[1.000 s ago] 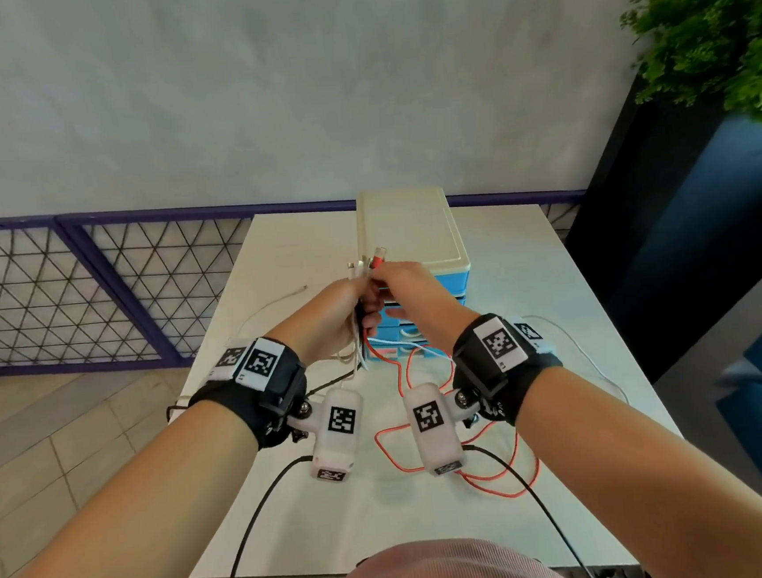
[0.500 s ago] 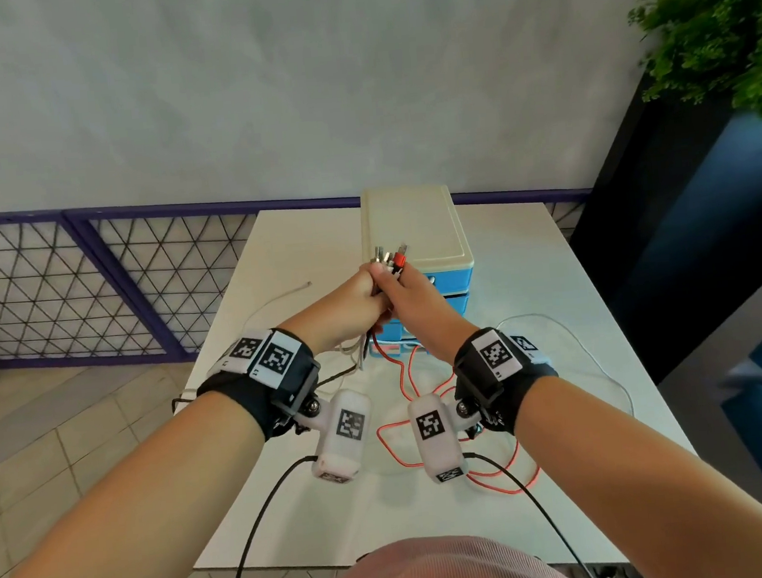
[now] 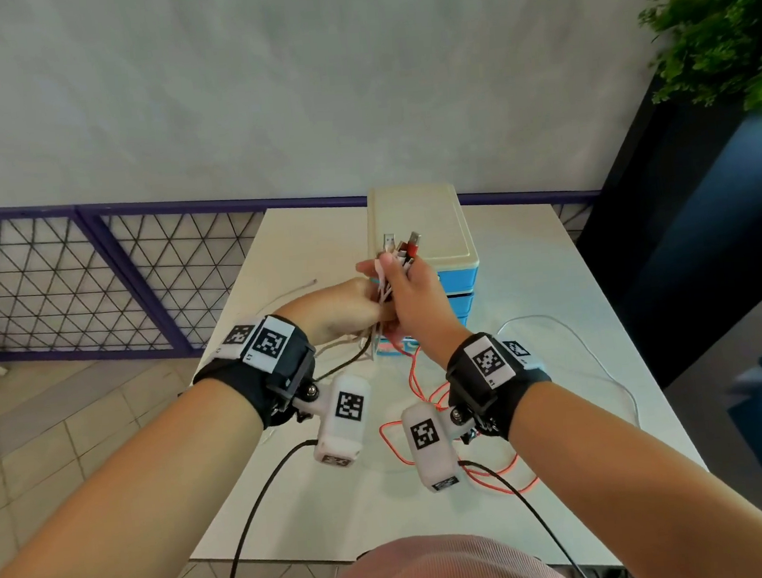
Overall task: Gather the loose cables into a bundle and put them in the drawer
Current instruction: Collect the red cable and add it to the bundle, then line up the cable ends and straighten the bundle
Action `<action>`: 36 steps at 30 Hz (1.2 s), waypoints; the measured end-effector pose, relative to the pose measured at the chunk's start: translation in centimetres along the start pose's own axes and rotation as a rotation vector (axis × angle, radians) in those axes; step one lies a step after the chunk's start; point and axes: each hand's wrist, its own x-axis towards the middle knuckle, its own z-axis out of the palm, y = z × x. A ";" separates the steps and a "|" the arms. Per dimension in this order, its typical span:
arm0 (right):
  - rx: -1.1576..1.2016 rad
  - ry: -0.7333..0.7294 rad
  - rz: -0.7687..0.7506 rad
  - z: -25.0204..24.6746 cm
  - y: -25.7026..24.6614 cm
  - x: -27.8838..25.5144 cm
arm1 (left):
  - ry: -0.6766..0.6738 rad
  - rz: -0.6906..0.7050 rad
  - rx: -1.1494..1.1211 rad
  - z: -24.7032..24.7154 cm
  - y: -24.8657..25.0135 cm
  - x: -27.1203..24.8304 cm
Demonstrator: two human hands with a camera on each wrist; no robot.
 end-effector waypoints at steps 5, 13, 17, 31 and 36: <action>0.293 -0.135 0.066 -0.7 -1.7 0.9 | 0.074 0.070 -0.029 0.9 -0.7 -0.1; 0.015 -0.211 0.093 -1.1 -1.3 -0.2 | 0.090 0.100 -0.069 1.7 -0.5 0.1; 0.277 -0.111 0.133 -1.1 -2.1 -0.1 | -0.036 0.083 0.115 1.0 -0.6 -0.2; 0.714 0.158 0.102 -7.1 -3.8 3.7 | 0.060 -0.088 -0.015 1.5 -10.2 -0.8; 0.679 0.236 0.085 -9.2 -3.5 4.1 | 0.178 -0.098 0.273 -2.6 -11.8 -0.6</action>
